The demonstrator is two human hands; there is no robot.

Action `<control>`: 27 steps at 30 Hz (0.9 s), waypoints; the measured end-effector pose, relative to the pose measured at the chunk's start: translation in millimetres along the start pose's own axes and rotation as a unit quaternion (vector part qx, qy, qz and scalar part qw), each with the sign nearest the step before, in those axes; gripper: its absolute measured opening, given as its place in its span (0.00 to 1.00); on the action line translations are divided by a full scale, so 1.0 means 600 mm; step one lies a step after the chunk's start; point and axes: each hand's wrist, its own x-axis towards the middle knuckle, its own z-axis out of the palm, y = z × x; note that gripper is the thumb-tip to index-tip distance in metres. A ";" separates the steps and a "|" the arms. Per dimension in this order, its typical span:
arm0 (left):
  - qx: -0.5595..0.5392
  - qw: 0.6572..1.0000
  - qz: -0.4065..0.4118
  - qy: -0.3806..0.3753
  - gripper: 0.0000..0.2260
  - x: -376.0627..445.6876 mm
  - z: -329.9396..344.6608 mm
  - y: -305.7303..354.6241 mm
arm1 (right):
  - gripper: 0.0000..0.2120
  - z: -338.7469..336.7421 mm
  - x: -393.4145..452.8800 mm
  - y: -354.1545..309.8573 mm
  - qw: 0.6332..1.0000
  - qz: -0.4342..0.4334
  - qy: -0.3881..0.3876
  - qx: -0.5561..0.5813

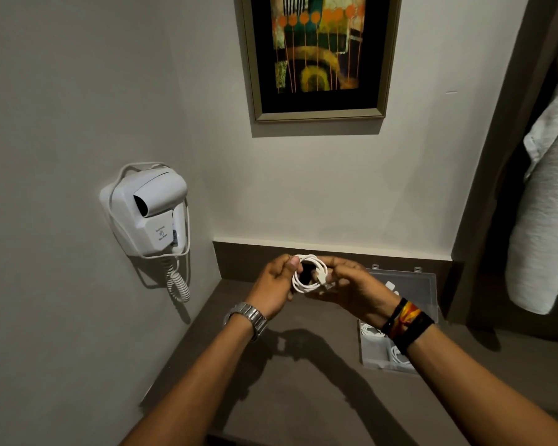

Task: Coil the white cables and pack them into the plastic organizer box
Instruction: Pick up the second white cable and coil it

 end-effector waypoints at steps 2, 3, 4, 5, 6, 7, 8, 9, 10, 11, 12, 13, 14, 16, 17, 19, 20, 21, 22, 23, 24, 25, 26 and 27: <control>-0.019 1.000 -0.013 -0.006 0.15 0.001 0.000 -0.001 | 0.23 0.002 0.000 0.000 1.000 -0.008 0.004 0.002; -0.026 0.999 -0.019 -0.007 0.15 0.001 0.000 -0.002 | 0.23 0.003 0.000 0.000 1.000 -0.011 0.008 -0.002; -0.032 0.999 -0.022 -0.006 0.15 0.001 0.001 -0.002 | 0.22 0.004 0.000 0.001 1.000 -0.014 0.015 -0.009; -0.037 0.999 -0.025 -0.004 0.15 0.001 0.001 -0.002 | 0.21 0.005 0.000 0.001 0.999 -0.019 0.021 -0.019; -0.041 0.999 -0.027 0.000 0.15 0.001 0.002 -0.002 | 0.20 0.006 -0.001 0.002 0.999 -0.026 0.028 -0.031; -0.044 0.999 -0.028 0.003 0.15 0.001 0.003 -0.001 | 0.19 0.007 -0.002 0.002 0.998 -0.033 0.036 -0.043; -0.042 0.999 -0.028 0.007 0.15 0.000 0.004 -0.001 | 0.18 0.010 -0.003 0.002 0.997 -0.040 0.044 -0.051; -0.036 0.999 -0.027 0.008 0.15 -0.001 0.004 0.000 | 0.17 0.013 -0.004 0.003 0.996 -0.048 0.052 -0.058; -0.028 0.999 -0.022 0.007 0.16 -0.002 0.005 0.001 | 0.15 0.016 -0.005 0.003 0.994 -0.058 0.060 -0.066; -0.022 1.000 -0.014 0.006 0.16 -0.003 0.006 0.002 | 0.12 0.018 -0.005 0.003 0.993 -0.068 0.065 -0.075; -0.016 1.000 -0.005 0.005 0.15 -0.005 0.007 0.003 | 0.10 0.020 -0.005 0.003 0.991 -0.077 0.066 -0.085; -0.011 1.000 0.002 0.005 0.15 -0.006 0.007 0.004 | 0.10 0.022 -0.004 0.003 0.990 -0.081 0.063 -0.092; -0.008 1.000 0.005 0.006 0.15 -0.006 0.007 0.006 | 0.11 0.023 -0.004 0.002 0.990 -0.081 0.059 -0.095; -0.006 1.000 0.003 0.012 0.15 -0.005 0.002 0.005 | 0.14 0.022 -0.004 -0.003 0.992 -0.072 0.052 -0.088; -0.005 1.000 0.000 0.014 0.15 -0.005 -0.002 0.005 | 0.15 0.020 -0.004 -0.006 0.993 -0.066 0.048 -0.083; -0.001 1.000 -0.006 0.016 0.15 -0.006 -0.008 0.002 | 0.16 0.013 -0.005 -0.012 0.995 -0.050 0.037 -0.082; 0.001 1.000 -0.009 0.014 0.15 -0.006 -0.010 0.000 | 0.17 0.011 -0.006 -0.014 0.995 -0.043 0.031 -0.087; 0.001 1.000 -0.011 0.013 0.16 -0.008 -0.011 0.000 | 0.17 0.009 -0.006 -0.015 0.995 -0.039 0.025 -0.093; 0.003 1.000 -0.009 0.016 0.15 -0.009 -0.010 0.000 | 0.17 0.008 -0.006 -0.015 0.994 -0.039 0.024 -0.097; 0.014 1.000 0.000 0.027 0.15 -0.010 -0.010 0.000 | 0.16 0.008 -0.005 -0.014 0.994 -0.043 0.031 -0.100; 0.034 0.998 0.013 0.042 0.13 -0.009 -0.009 0.000 | 0.15 0.009 -0.004 -0.011 0.993 -0.048 0.047 -0.101; 0.058 0.996 0.024 0.055 0.12 -0.007 -0.010 0.000 | 0.14 0.010 -0.002 -0.007 0.991 -0.052 0.070 -0.104; 0.072 0.995 0.025 0.060 0.11 -0.006 -0.012 0.002 | 0.13 0.010 0.000 -0.002 0.988 -0.052 0.095 -0.107; 0.066 0.996 0.012 0.052 0.10 -0.005 -0.016 0.004 | 0.12 0.010 0.002 0.002 0.985 -0.052 0.117 -0.112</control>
